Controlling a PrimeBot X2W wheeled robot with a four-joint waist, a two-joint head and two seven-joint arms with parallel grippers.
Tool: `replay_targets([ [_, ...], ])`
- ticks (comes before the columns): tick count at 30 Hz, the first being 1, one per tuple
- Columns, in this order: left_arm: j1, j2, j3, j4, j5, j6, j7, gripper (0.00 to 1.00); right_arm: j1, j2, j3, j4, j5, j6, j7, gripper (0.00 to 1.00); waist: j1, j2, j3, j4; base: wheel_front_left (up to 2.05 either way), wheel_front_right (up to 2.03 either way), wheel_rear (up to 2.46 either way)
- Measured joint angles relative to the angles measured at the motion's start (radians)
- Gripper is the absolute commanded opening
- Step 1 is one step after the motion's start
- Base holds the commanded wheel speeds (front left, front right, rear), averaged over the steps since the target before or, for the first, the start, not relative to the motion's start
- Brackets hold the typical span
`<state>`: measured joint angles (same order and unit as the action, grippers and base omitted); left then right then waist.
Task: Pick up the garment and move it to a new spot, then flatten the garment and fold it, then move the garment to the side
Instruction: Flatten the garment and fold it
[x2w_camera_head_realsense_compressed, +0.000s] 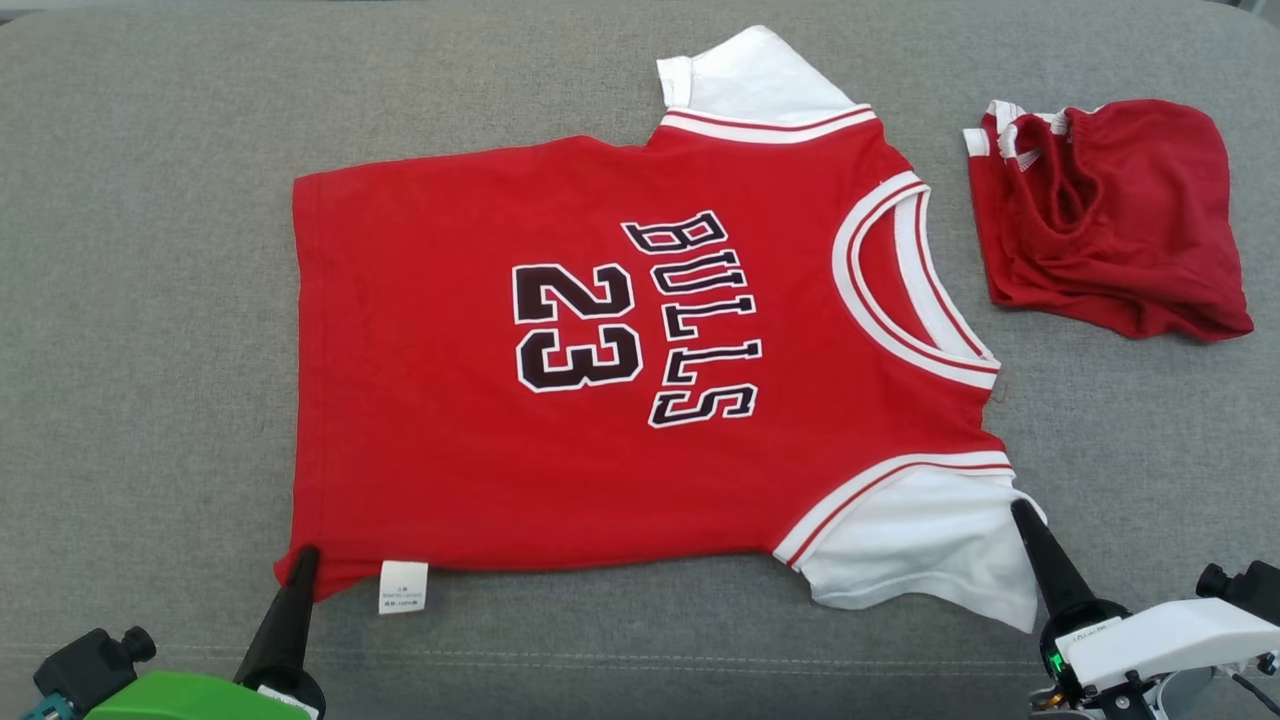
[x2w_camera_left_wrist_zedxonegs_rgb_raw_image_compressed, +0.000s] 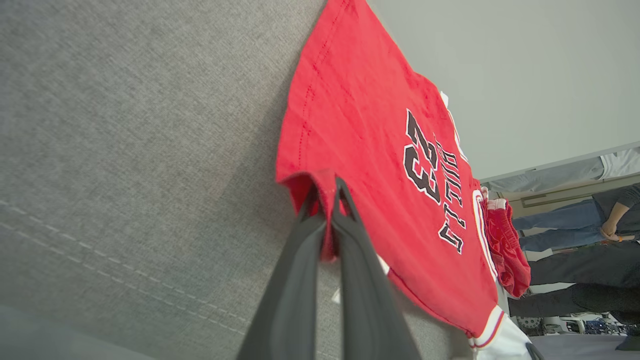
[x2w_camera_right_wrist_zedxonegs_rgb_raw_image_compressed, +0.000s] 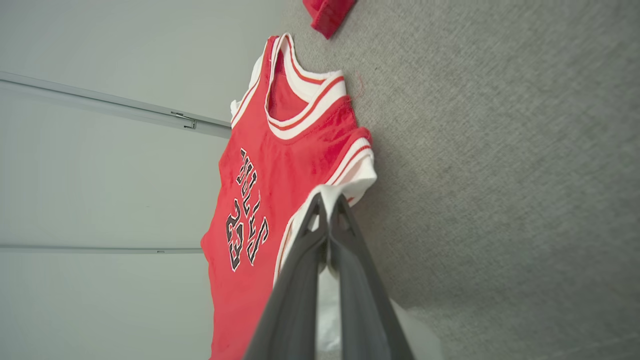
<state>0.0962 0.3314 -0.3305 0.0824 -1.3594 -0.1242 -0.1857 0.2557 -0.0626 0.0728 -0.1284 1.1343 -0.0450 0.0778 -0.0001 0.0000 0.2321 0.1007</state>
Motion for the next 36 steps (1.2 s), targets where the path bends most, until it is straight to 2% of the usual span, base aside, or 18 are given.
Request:
replay_targets([
  [27, 0.002, 0.007, -0.004, -0.032, -0.031, 0.0, 0.028, 0.0, 0.002, -0.009, 0.011, 0.057, 0.002, -0.009, 0.037, 0.0, 0.0, 0.0, 0.007, -0.002, 0.0, 0.0, 0.0],
  [36, -0.001, 0.025, -0.001, -0.071, -0.038, 0.0, 0.052, 0.0, -0.007, -0.004, -0.002, 0.016, 0.07, -0.009, 0.066, 0.0, 0.0001, 0.0, 0.012, -0.002, 0.0, 0.0, 0.0],
])
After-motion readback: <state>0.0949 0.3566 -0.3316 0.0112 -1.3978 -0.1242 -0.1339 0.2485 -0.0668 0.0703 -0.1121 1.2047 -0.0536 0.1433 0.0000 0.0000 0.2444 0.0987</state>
